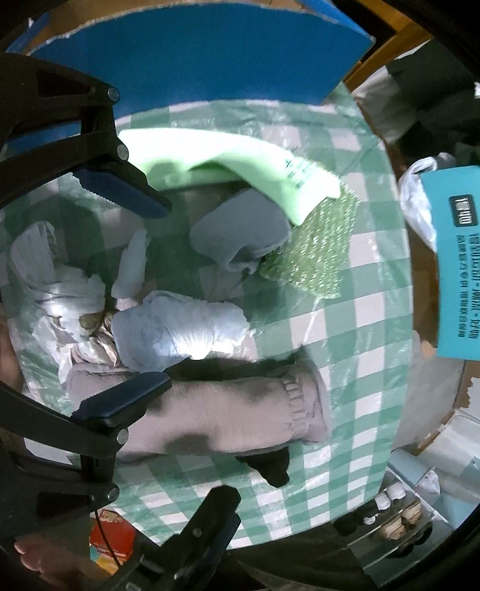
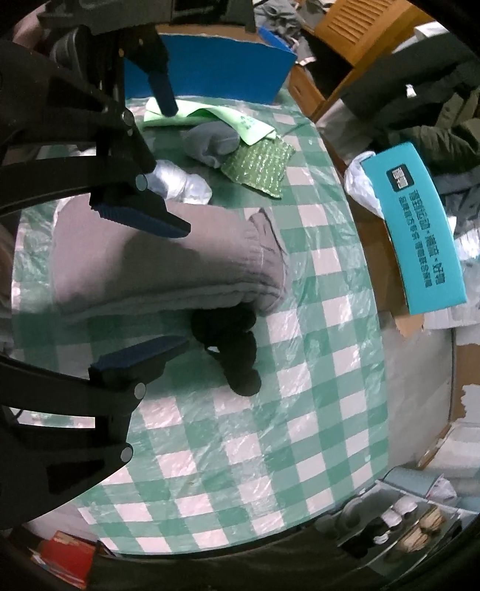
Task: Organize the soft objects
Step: 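Lift the grey sock with the right gripper while the left gripper grasps the white cloth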
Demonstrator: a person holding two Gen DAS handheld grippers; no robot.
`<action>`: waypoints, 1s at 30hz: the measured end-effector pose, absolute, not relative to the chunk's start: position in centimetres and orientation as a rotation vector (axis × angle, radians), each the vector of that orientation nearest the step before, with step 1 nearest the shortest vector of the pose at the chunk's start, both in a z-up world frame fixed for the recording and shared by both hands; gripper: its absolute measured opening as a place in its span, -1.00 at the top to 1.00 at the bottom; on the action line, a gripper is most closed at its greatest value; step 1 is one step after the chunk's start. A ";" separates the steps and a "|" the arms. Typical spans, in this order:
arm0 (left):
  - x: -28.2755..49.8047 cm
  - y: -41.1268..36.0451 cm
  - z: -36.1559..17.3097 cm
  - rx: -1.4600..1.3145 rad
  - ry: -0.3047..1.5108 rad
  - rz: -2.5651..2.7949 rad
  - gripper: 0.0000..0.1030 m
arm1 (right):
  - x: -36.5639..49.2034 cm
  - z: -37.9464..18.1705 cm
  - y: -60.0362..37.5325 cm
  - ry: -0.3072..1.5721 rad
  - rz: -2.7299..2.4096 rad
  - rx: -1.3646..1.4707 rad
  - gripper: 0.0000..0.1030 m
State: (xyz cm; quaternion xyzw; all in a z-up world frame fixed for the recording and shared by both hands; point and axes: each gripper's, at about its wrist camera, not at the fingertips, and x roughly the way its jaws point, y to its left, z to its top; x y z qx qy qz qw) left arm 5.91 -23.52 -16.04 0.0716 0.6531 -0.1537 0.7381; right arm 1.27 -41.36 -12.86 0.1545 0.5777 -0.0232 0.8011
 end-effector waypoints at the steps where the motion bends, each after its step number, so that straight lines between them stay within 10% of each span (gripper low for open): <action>1: 5.9 -23.6 -16.3 0.155 1.439 -0.338 -0.67 | 1.2 -12.9 -41.4 1.242 -0.051 0.332 -0.09; 6: 5.9 -24.0 -17.5 0.118 1.460 -0.354 -0.64 | 1.2 -13.2 -41.1 1.251 -0.042 0.318 -0.10; 13: 5.7 -24.1 -17.9 0.097 1.469 -0.382 0.20 | 1.6 -14.3 -40.1 1.278 -0.023 0.298 -0.10; 30: 5.0 -20.9 -15.1 0.127 1.360 -0.399 0.26 | 3.7 -17.3 -36.9 1.335 -0.023 0.253 -0.37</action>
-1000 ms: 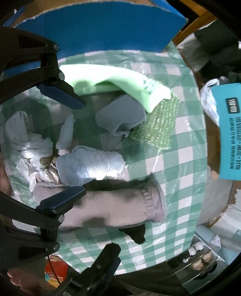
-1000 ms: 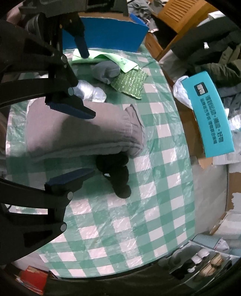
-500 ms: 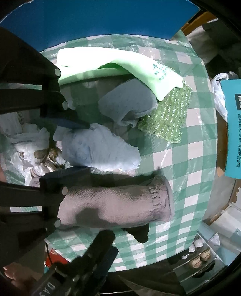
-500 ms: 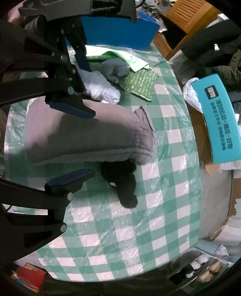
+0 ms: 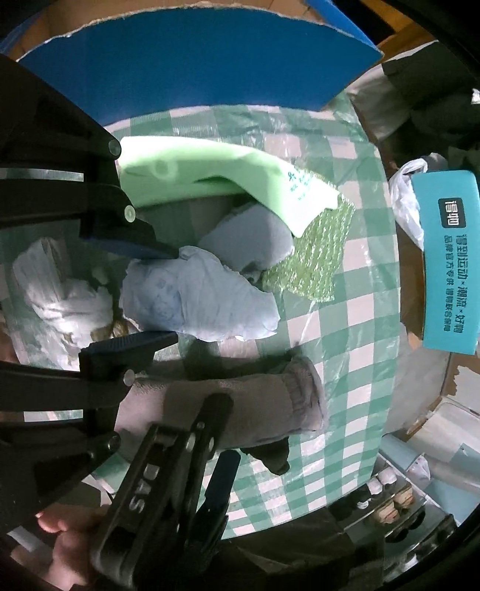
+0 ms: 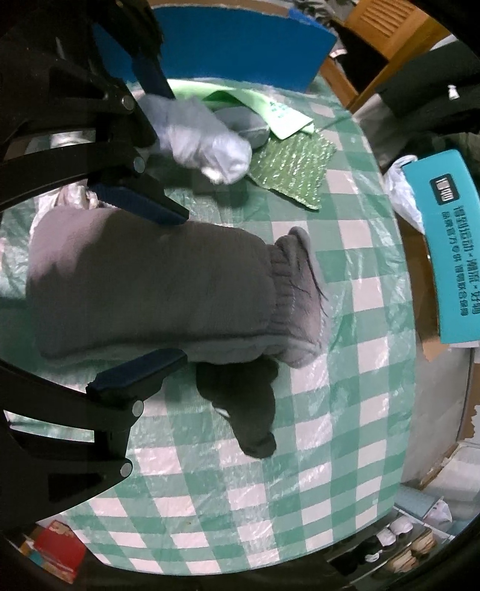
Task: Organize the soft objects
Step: 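Lift the grey sock with the right gripper while the left gripper grasps the white cloth, then carry both items over the box and open both grippers to drop them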
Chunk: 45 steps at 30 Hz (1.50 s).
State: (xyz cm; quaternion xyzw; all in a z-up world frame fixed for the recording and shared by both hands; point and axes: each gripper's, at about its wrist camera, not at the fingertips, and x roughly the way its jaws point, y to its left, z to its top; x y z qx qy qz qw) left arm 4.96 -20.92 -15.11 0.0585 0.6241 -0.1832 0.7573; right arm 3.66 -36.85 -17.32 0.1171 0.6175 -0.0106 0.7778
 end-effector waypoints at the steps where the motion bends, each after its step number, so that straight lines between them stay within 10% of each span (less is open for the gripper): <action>1: 5.0 -20.7 -15.1 0.129 1.358 -0.399 0.26 | 3.8 -17.6 -36.6 1.339 -0.029 0.241 -0.37; 7: 4.8 -19.5 -14.5 0.121 1.346 -0.399 0.26 | 3.9 -18.6 -35.1 1.352 -0.060 0.138 -0.35; 11: 4.8 -18.8 -13.9 0.114 1.338 -0.397 0.26 | 3.9 -18.9 -34.8 1.360 -0.059 0.093 0.29; 17: 4.5 -17.7 -13.3 0.105 1.325 -0.395 0.26 | 3.4 -17.9 -34.7 1.324 -0.040 0.088 0.60; 45: 2.0 -13.5 -7.3 0.114 1.179 -0.394 0.26 | 0.8 -6.8 -33.1 1.111 0.066 0.096 0.63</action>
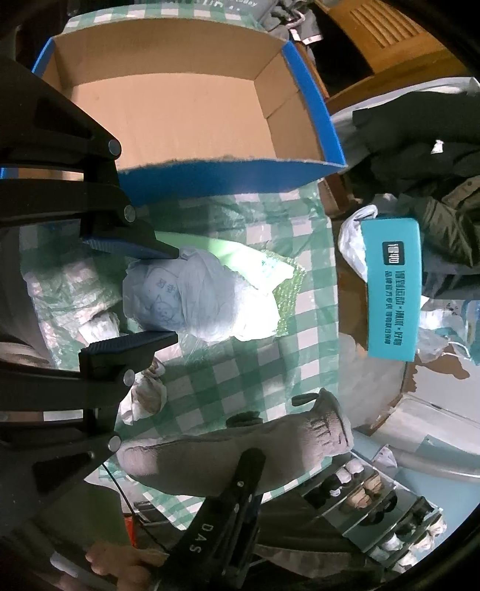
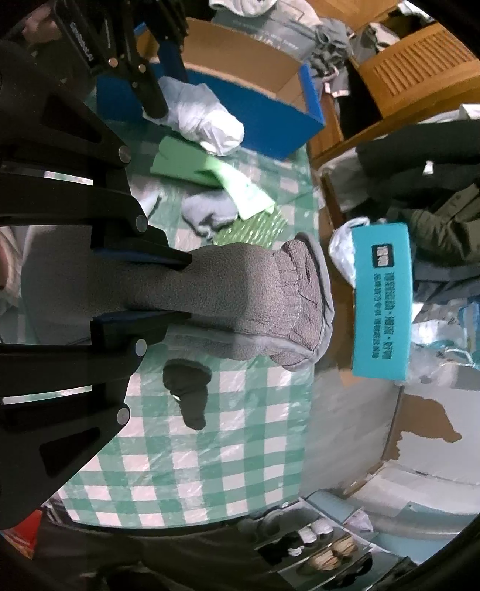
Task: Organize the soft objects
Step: 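Carry both items over the box and open both grippers to drop them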
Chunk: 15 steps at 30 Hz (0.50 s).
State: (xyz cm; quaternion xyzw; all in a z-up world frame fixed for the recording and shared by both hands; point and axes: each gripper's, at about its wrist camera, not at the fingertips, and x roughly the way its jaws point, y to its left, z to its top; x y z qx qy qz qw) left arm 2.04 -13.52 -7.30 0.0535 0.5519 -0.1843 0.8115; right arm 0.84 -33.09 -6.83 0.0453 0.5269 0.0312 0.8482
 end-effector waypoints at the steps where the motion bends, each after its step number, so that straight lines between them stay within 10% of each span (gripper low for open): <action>1: 1.9 -13.4 -7.0 0.114 1.172 -0.394 0.26 | 0.8 -6.5 -32.9 1.105 0.072 0.095 0.63; 15: 1.1 -10.3 -3.7 0.080 1.117 -0.380 0.26 | 1.1 -3.7 -30.3 1.055 0.139 0.100 0.63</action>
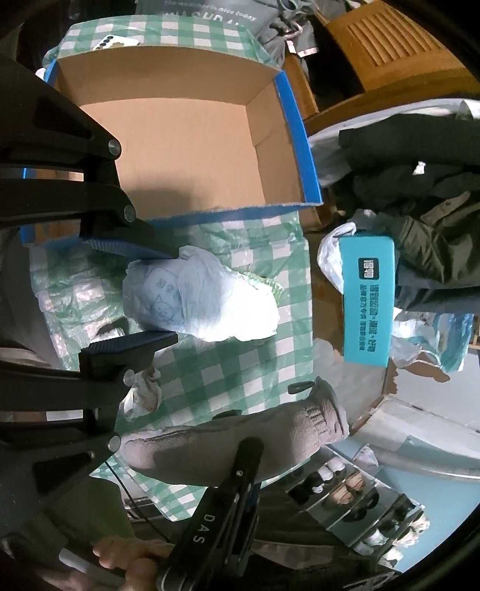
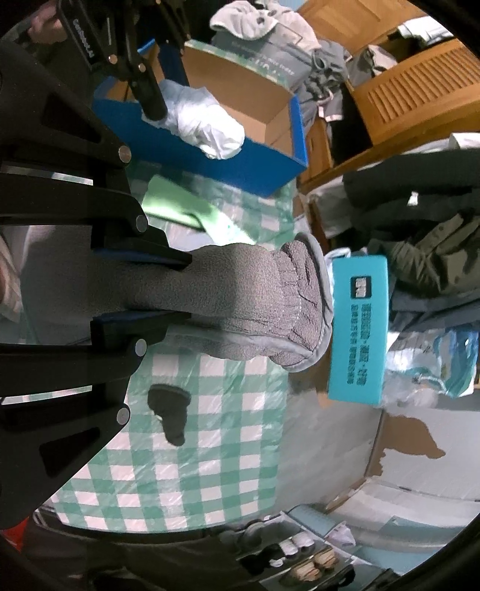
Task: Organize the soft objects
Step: 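Carry both items over the box and open both grippers to drop them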
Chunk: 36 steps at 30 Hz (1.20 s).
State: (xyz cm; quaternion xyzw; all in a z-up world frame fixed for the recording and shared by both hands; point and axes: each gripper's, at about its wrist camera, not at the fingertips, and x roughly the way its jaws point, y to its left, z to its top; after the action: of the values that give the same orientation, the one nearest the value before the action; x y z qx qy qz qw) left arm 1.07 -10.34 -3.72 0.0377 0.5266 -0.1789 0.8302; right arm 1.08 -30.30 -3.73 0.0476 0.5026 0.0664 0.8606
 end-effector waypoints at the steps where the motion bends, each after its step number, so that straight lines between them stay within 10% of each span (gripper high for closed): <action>1: 1.1 -10.1 -3.6 0.076 1.114 -0.376 0.26 | 1.1 -3.6 -30.0 1.052 0.145 0.101 0.63; 36: 2.3 2.3 -2.9 -0.011 1.062 -0.162 0.26 | 4.6 -0.9 -14.4 1.041 0.384 0.032 0.63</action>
State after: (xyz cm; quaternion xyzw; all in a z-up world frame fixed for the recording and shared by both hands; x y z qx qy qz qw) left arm 2.33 2.28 -2.90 -0.0051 0.5057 -0.0772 0.8592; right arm 4.63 -14.39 -0.88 0.0152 0.4942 0.1821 0.8499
